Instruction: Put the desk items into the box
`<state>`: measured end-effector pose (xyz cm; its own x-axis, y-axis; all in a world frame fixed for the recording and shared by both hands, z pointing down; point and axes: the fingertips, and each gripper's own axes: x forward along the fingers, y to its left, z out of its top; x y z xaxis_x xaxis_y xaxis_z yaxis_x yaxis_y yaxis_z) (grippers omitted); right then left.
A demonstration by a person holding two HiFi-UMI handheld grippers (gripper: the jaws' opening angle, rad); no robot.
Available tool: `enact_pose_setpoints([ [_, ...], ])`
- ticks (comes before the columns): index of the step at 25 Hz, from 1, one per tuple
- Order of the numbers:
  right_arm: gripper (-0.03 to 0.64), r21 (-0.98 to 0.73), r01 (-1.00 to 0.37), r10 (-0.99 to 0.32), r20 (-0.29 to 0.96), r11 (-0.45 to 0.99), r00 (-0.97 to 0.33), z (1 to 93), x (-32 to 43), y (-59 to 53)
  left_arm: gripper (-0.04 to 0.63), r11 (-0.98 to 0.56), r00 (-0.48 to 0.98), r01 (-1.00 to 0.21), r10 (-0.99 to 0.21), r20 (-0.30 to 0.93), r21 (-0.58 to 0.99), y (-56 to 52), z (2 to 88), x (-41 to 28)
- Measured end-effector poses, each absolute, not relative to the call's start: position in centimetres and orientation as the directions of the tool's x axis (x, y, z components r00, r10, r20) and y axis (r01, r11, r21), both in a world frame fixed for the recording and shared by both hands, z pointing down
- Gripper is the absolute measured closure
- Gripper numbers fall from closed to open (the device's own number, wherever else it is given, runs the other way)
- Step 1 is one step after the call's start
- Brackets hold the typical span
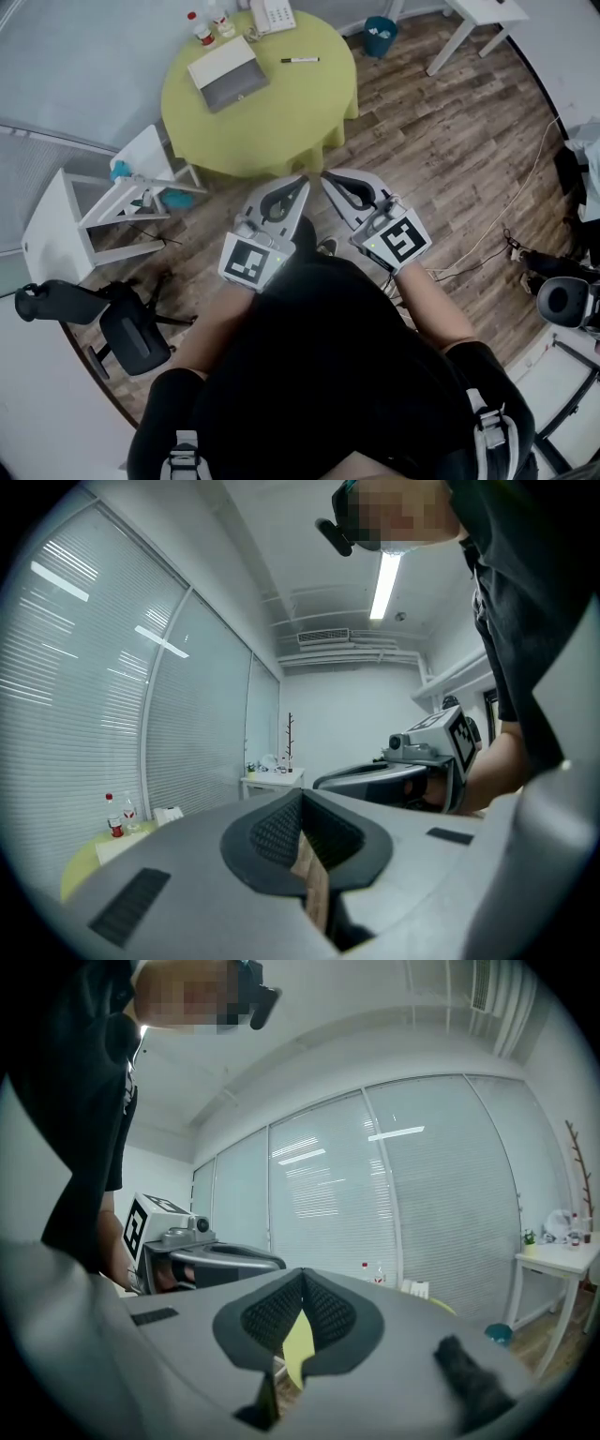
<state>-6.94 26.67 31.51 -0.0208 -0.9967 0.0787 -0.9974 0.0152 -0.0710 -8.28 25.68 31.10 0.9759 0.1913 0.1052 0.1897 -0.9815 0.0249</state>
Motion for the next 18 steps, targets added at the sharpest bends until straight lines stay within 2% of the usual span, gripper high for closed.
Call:
enact_pose_setpoints([
  [11,0.600,-0.070,-0.997,-0.993,0.110,-0.041,0.033,32.2,-0.6,23.0,0.589,-0.974,0.971,0.225,0.227,0.080,0.033,21.3,31.9,-1.9],
  [18,0.600,-0.055,-0.998,-0.990,0.137,-0.029,0.021,32.7,3.4,17.7,0.589,-0.974,0.970,0.221,0.224,0.091,0.047,15.9,32.6,1.9],
])
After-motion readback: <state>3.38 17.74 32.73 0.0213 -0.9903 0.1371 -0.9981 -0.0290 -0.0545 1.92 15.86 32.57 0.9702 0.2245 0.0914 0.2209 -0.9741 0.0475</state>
